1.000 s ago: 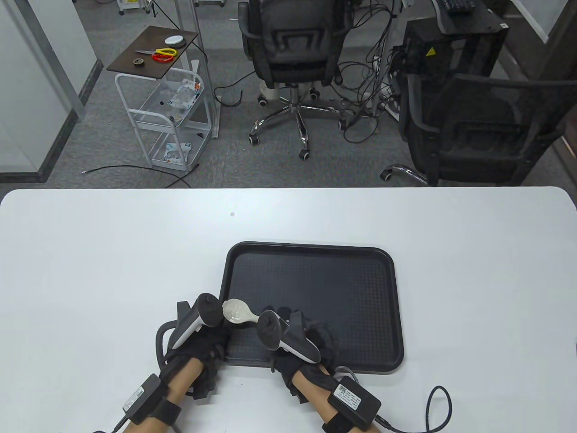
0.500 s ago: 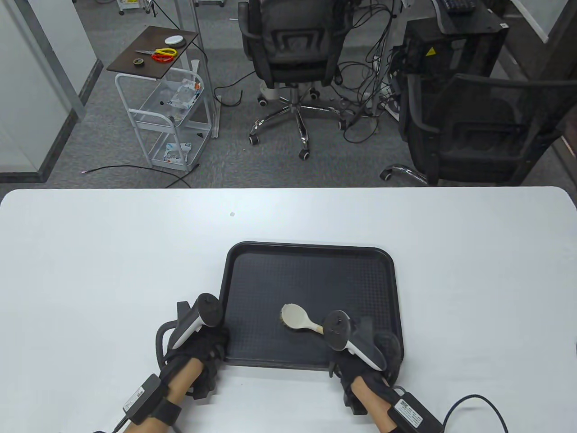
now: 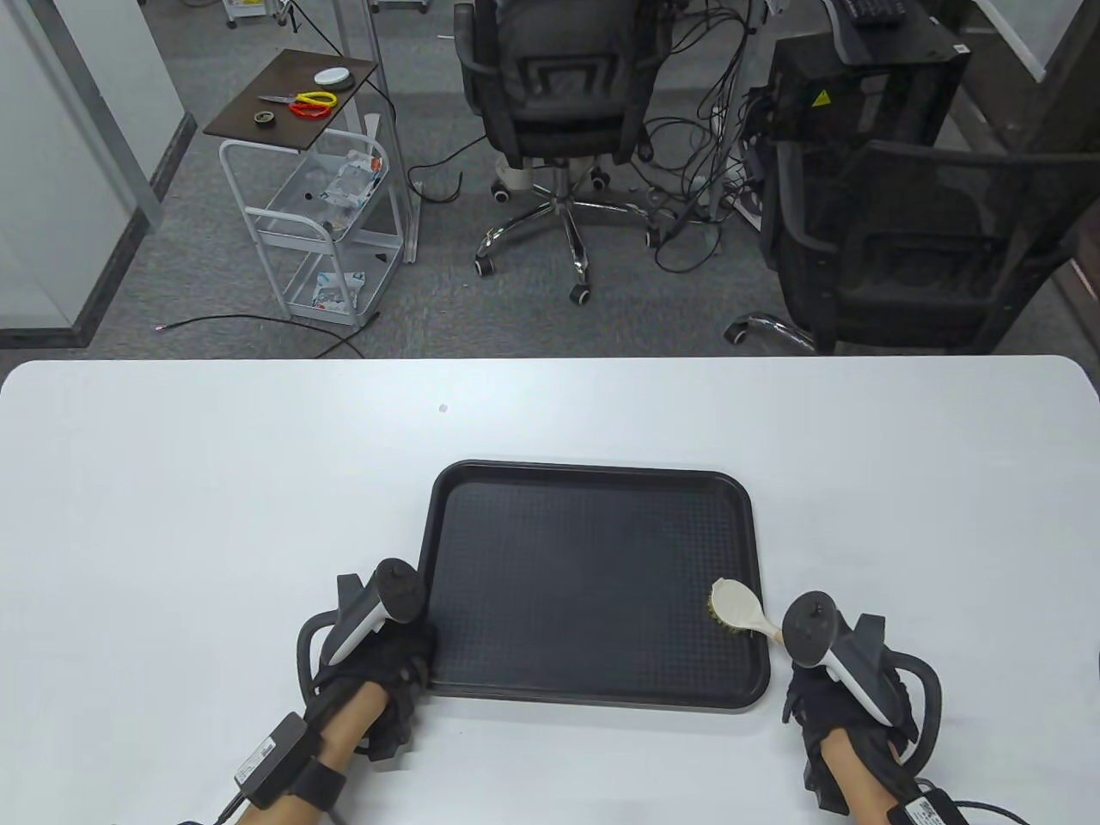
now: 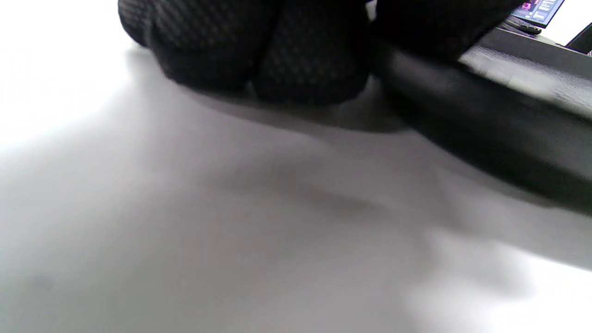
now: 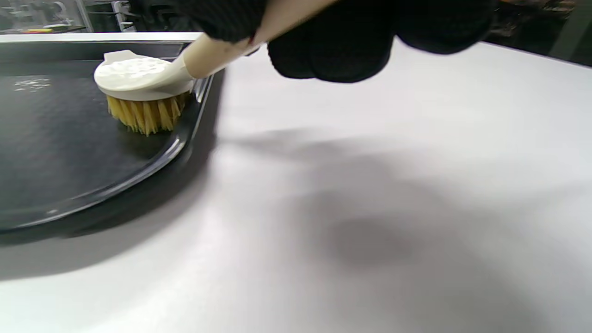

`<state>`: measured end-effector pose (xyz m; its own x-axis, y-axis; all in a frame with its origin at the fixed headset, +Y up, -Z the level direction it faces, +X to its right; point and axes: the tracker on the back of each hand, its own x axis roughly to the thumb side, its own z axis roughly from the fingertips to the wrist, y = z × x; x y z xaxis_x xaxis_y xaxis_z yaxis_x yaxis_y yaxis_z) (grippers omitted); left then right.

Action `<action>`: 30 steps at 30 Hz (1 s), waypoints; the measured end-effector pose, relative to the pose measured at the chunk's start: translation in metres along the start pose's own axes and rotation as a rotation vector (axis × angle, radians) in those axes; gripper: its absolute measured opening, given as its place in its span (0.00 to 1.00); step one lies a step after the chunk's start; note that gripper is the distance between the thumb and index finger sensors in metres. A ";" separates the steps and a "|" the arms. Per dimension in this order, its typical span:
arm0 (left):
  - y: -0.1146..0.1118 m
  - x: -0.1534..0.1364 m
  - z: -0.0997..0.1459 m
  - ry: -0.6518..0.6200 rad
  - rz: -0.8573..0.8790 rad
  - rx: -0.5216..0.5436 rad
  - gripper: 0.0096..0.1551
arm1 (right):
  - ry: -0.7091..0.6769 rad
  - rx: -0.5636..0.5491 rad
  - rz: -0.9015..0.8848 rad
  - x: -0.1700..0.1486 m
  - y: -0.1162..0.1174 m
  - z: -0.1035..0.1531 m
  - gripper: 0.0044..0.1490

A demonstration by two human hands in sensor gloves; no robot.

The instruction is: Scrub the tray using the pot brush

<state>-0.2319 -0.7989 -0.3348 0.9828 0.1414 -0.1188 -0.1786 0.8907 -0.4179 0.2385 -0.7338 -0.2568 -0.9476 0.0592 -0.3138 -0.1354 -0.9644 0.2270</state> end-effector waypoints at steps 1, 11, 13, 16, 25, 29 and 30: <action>0.000 0.000 0.000 0.000 -0.001 0.001 0.46 | -0.001 -0.017 -0.011 0.004 -0.002 0.002 0.32; 0.000 0.000 0.000 0.001 -0.002 0.002 0.46 | -0.263 -0.143 -0.037 0.094 -0.013 0.027 0.34; 0.000 0.000 0.000 0.001 -0.003 0.003 0.46 | -0.339 -0.146 -0.054 0.116 -0.007 0.030 0.34; 0.000 0.000 0.000 0.001 -0.003 0.003 0.46 | -0.409 -0.126 -0.074 0.151 0.007 0.037 0.34; 0.000 0.000 0.000 0.000 -0.002 0.003 0.46 | -0.547 -0.089 -0.020 0.223 0.042 0.054 0.34; 0.000 0.000 0.000 0.000 -0.003 0.003 0.46 | -0.574 -0.083 -0.014 0.231 0.051 0.058 0.34; 0.000 0.000 0.001 0.000 -0.003 0.003 0.46 | -0.572 -0.092 -0.015 0.230 0.052 0.058 0.34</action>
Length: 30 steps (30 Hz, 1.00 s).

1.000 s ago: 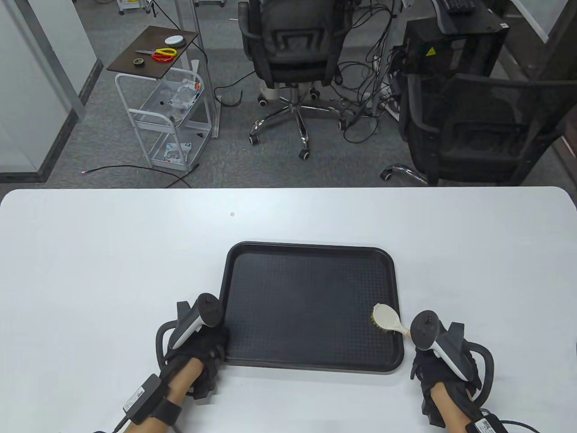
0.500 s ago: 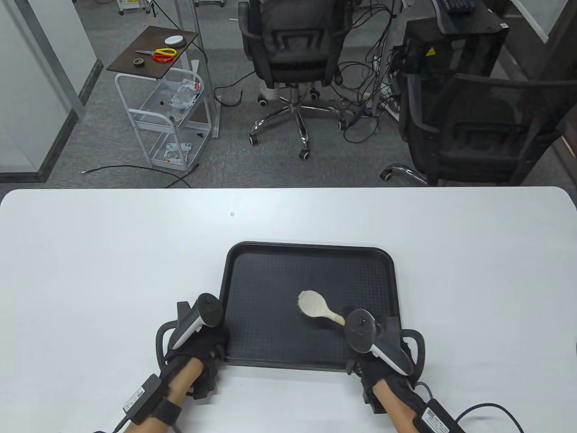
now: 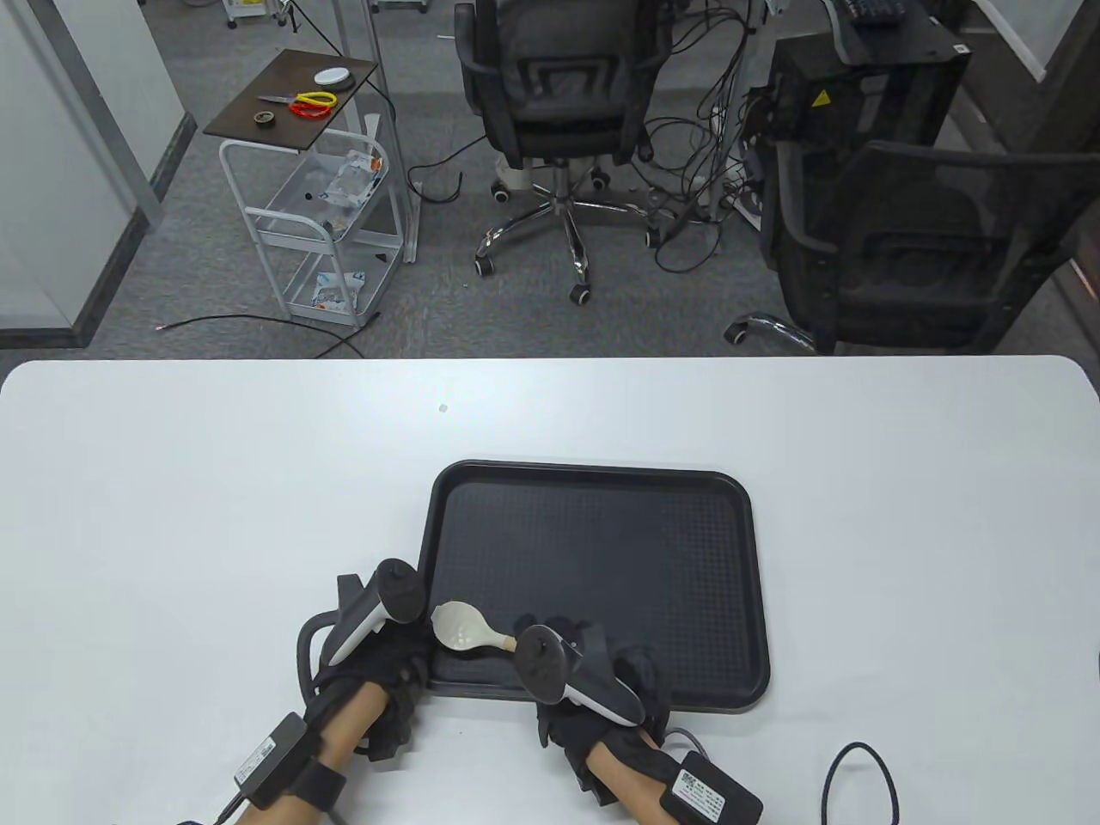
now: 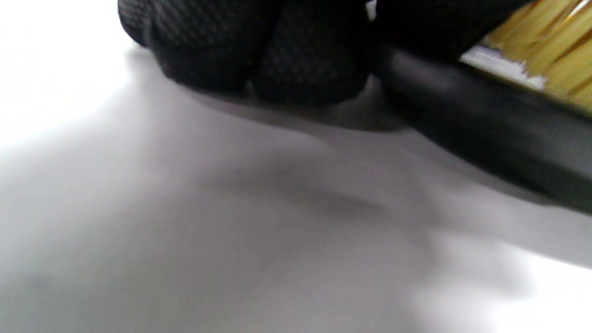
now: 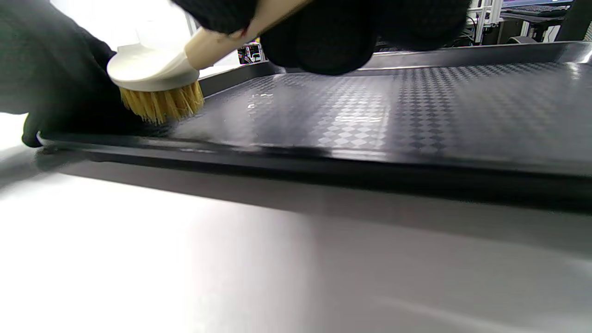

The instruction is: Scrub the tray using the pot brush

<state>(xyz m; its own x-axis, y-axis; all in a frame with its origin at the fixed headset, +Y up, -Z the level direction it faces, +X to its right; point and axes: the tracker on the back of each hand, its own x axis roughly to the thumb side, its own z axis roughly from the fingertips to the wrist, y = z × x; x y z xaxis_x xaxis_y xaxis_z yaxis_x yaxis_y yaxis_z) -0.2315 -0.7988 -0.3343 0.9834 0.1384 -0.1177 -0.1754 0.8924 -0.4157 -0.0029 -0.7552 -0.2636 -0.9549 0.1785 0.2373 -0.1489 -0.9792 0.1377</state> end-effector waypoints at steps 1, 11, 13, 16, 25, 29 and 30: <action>0.000 0.000 0.000 0.000 0.001 -0.001 0.46 | -0.002 -0.006 0.000 -0.003 0.000 0.001 0.34; 0.000 0.000 0.000 -0.001 0.001 -0.001 0.46 | 0.077 0.015 -0.006 -0.053 -0.004 0.019 0.33; 0.000 0.000 0.000 -0.001 0.002 -0.002 0.46 | 0.132 0.028 -0.012 -0.079 -0.010 0.029 0.33; 0.000 0.000 0.000 -0.001 0.002 -0.001 0.46 | 0.203 0.045 -0.010 -0.114 -0.018 0.042 0.33; 0.000 0.000 0.000 -0.003 0.008 -0.006 0.46 | 0.460 0.080 -0.013 -0.220 -0.047 0.091 0.33; 0.000 0.000 0.000 -0.001 0.005 -0.004 0.46 | 0.464 0.091 0.000 -0.234 -0.060 0.099 0.33; 0.000 0.000 0.000 -0.001 0.004 -0.003 0.46 | 0.476 0.071 -0.022 -0.231 -0.063 0.100 0.33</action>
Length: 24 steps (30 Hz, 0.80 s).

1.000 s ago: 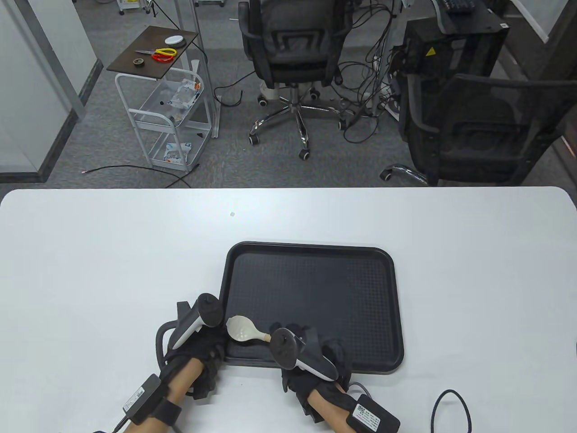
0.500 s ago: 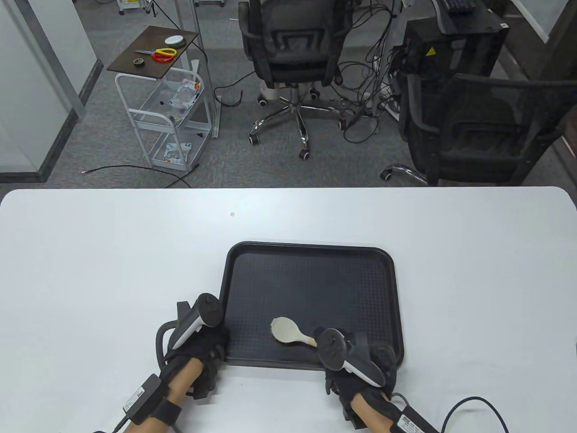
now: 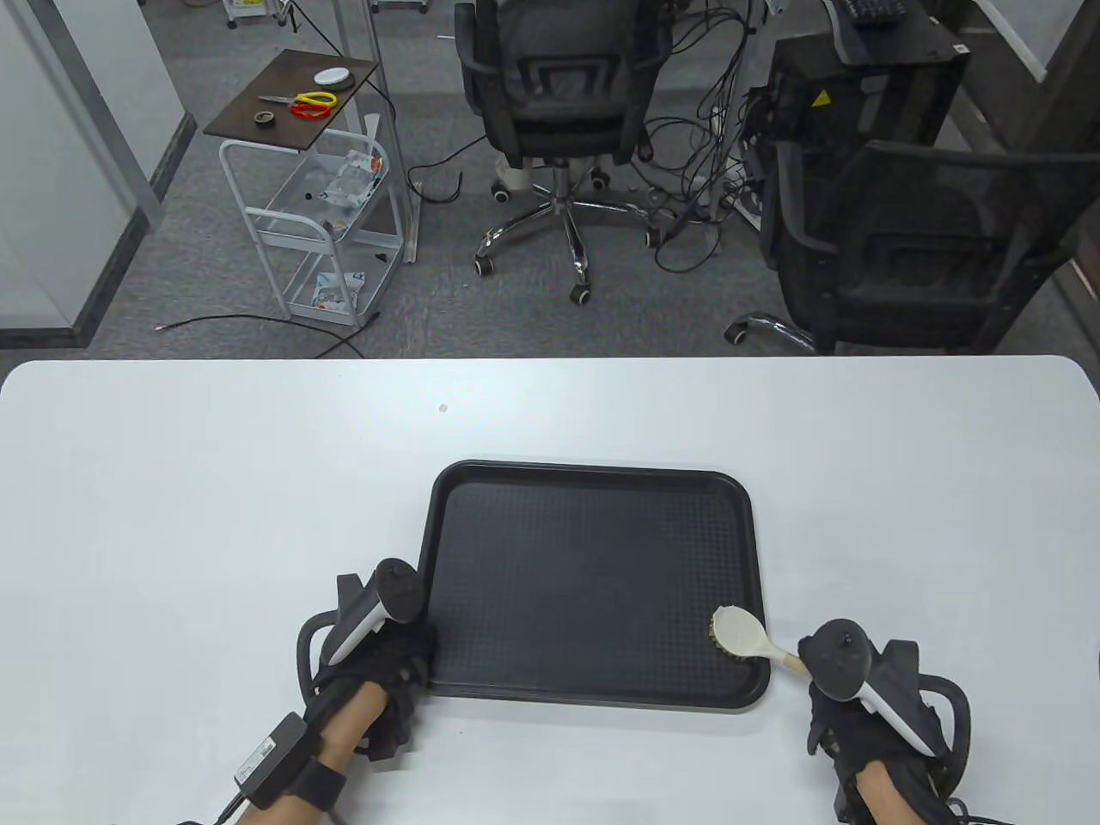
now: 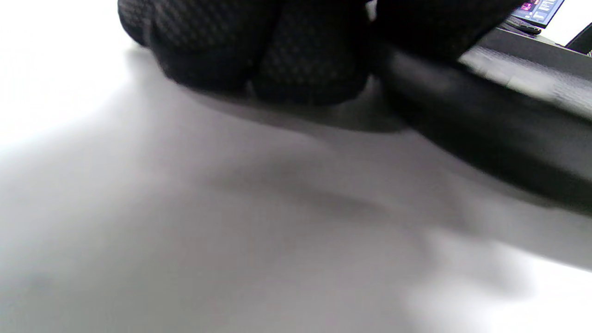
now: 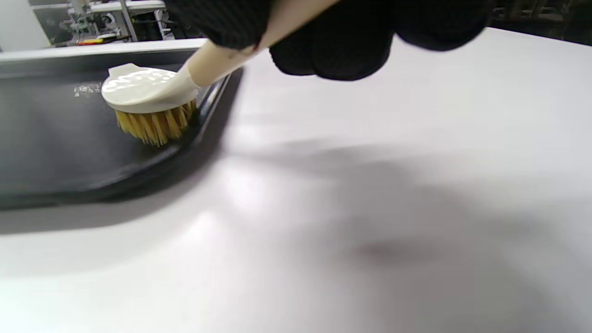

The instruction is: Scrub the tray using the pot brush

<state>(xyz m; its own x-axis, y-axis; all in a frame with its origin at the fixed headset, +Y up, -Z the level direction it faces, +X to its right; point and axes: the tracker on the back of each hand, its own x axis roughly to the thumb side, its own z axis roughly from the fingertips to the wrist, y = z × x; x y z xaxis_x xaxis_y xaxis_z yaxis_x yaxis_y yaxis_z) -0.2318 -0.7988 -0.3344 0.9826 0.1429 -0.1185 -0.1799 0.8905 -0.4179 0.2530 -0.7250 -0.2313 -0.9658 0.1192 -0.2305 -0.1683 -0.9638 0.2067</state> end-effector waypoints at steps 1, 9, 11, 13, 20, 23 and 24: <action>0.000 0.000 0.000 0.000 0.000 0.001 0.46 | -0.012 -0.019 0.003 0.003 -0.002 0.001 0.33; 0.000 0.000 0.000 0.000 -0.001 0.001 0.46 | -0.213 -0.180 -0.016 0.075 -0.026 0.020 0.33; 0.000 0.000 0.000 -0.001 0.001 0.000 0.46 | -0.279 -0.190 -0.020 0.101 -0.024 0.024 0.33; 0.000 0.000 0.000 0.000 0.000 0.000 0.46 | -0.340 -0.172 -0.031 0.128 -0.019 0.025 0.33; 0.000 0.000 0.000 -0.002 0.001 0.000 0.46 | -0.479 -0.077 -0.023 0.210 0.018 0.023 0.33; 0.000 0.000 0.000 -0.003 0.002 -0.001 0.46 | -0.502 -0.050 -0.013 0.229 0.033 0.021 0.33; 0.000 0.000 0.000 -0.003 0.002 -0.001 0.46 | -0.512 -0.033 0.000 0.235 0.040 0.021 0.33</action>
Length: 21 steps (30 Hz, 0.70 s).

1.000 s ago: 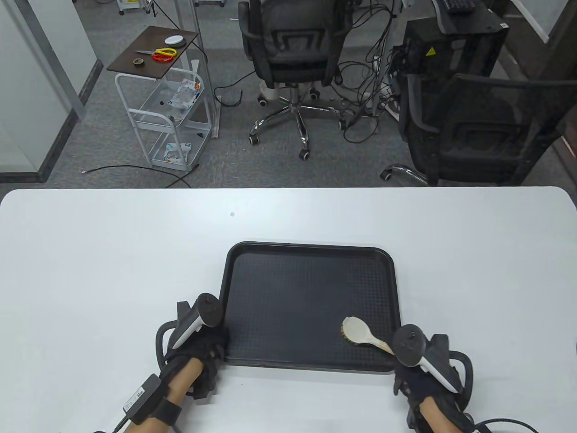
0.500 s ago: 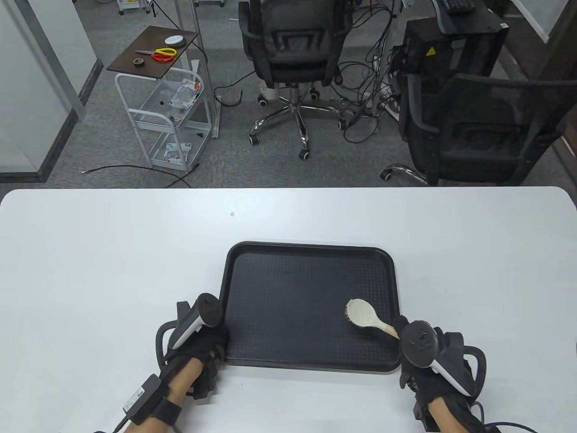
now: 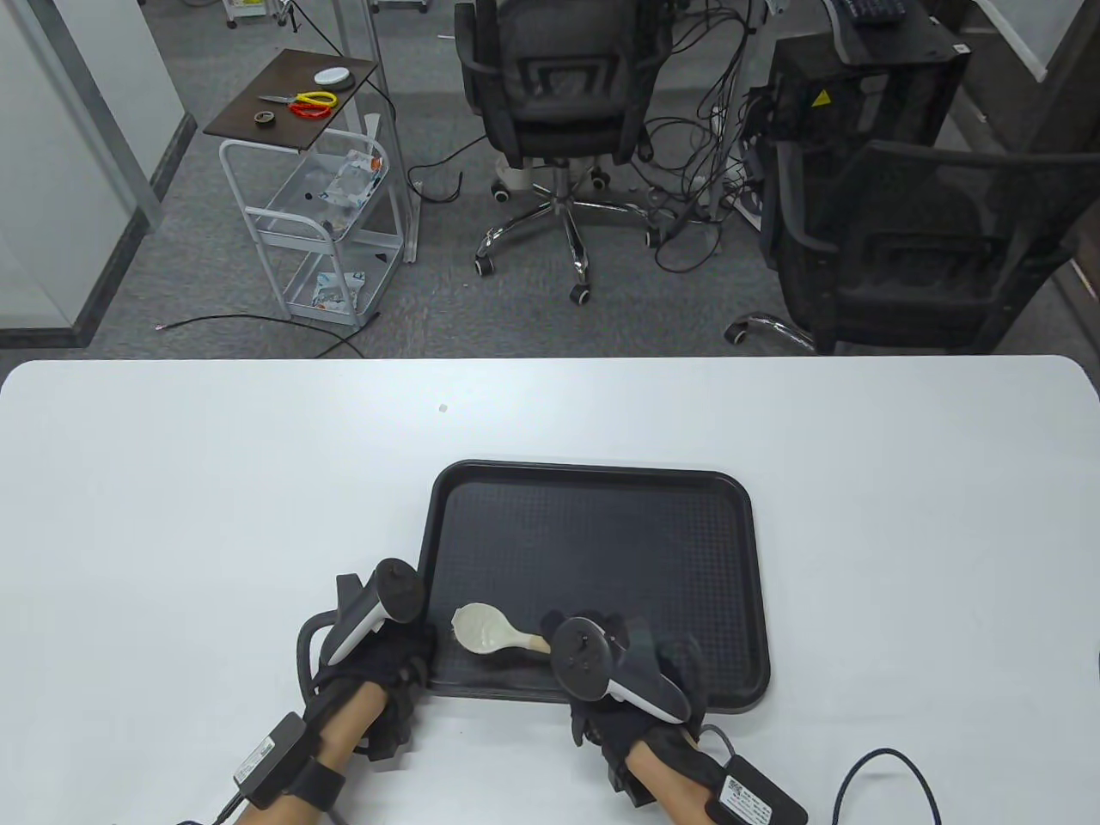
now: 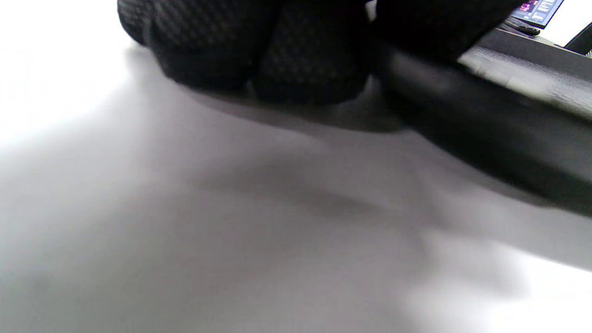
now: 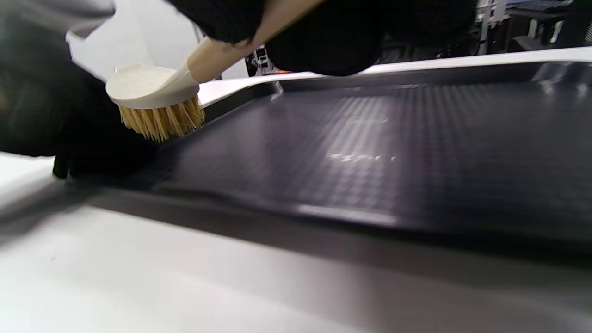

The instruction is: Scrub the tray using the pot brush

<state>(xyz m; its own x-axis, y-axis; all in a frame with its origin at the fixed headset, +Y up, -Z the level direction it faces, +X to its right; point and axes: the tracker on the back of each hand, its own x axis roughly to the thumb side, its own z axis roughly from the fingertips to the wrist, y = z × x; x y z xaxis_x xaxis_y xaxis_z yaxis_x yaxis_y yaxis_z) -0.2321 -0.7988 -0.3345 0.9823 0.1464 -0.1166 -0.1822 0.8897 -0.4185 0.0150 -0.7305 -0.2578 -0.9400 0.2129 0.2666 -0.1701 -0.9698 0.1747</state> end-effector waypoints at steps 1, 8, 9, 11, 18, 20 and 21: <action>0.000 0.000 0.000 0.000 0.000 0.000 0.46 | -0.004 0.009 0.006 0.002 0.003 -0.001 0.33; 0.000 0.000 0.000 0.001 -0.002 0.002 0.46 | -0.030 0.001 0.032 0.008 0.016 0.000 0.33; 0.000 0.000 0.000 0.001 -0.001 0.001 0.46 | -0.028 0.002 0.032 0.006 0.016 0.001 0.33; 0.000 0.000 0.000 0.001 -0.003 0.002 0.46 | -0.017 0.017 0.016 -0.001 0.018 0.004 0.33; 0.000 0.000 0.000 0.001 -0.003 0.003 0.46 | 0.077 0.042 0.015 -0.051 0.015 0.025 0.33; 0.000 0.000 0.000 0.001 -0.002 0.001 0.46 | 0.123 0.051 0.026 -0.073 0.008 0.035 0.32; 0.000 0.000 0.000 0.001 -0.002 0.001 0.46 | 0.144 0.059 0.021 -0.083 0.006 0.040 0.33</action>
<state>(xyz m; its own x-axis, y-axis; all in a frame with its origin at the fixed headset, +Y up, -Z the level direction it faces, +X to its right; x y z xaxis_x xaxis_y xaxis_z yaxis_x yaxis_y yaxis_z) -0.2320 -0.7986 -0.3344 0.9826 0.1441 -0.1169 -0.1803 0.8906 -0.4175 0.1036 -0.7490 -0.2411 -0.9765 0.1698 0.1329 -0.1368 -0.9643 0.2268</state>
